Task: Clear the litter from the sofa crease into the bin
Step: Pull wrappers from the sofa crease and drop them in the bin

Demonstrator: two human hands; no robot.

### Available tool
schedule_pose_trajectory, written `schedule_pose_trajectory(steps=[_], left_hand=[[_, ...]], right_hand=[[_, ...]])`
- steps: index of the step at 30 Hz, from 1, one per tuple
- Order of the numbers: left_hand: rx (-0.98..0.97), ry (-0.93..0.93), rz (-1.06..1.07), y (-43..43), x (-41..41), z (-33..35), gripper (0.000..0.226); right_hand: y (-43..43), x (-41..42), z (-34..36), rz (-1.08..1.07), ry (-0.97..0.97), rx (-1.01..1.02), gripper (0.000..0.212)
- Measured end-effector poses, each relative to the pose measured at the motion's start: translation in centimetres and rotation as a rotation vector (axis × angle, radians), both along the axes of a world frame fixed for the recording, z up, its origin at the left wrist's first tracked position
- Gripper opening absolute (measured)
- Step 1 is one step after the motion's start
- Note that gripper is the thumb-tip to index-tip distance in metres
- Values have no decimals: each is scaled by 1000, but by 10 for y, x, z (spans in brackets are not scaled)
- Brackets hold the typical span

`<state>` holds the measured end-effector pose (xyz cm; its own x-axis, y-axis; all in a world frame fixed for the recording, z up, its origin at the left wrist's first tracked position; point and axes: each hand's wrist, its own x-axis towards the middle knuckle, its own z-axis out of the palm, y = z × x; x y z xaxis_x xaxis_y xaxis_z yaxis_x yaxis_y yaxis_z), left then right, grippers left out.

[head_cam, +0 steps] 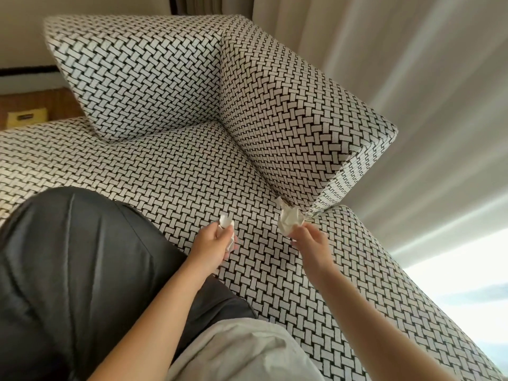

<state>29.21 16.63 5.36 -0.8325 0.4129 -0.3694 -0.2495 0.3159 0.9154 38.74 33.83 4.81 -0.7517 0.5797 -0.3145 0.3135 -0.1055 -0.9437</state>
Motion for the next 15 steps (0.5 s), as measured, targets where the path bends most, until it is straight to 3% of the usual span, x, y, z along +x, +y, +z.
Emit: schedule_pose_trajectory(steps=[7,15], left_hand=[[-60,240,101,-54,-40,53,25],[-38,288,291,-138,-81,101,20]], right_hand=[[-66,-60,32,233,30,-57,23],[-147,-138,78,446,120,-130,21]])
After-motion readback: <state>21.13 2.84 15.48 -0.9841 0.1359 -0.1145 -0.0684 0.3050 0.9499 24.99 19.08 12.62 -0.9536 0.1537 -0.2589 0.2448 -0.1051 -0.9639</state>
